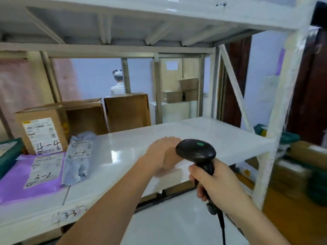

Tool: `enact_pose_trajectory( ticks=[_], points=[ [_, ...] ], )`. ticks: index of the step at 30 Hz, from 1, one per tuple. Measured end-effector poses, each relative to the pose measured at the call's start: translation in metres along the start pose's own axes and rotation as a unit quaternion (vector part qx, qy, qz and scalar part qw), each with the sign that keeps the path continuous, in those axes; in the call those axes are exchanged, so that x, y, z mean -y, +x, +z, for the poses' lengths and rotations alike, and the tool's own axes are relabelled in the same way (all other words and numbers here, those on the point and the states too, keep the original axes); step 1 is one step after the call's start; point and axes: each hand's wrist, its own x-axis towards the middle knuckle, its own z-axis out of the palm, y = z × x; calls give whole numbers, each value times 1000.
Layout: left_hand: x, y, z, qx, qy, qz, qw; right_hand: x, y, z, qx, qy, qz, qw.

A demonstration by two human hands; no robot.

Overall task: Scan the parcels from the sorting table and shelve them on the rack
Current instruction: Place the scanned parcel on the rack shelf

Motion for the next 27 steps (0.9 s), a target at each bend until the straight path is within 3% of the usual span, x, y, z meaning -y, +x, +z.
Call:
enact_pose_trajectory(
  ticks=[15,21,27],
  points=[
    [-313,89,115,40,-122,118,985,-104,-80,-262,-154,-73,85,982],
    [-375,130,177,57,-162,150,974,-156,-92,-333,-187,-59,133,972],
    [-402,193,231,89,-82,163,979,-204,-58,-374,-202,-63,158,964]
  ],
)
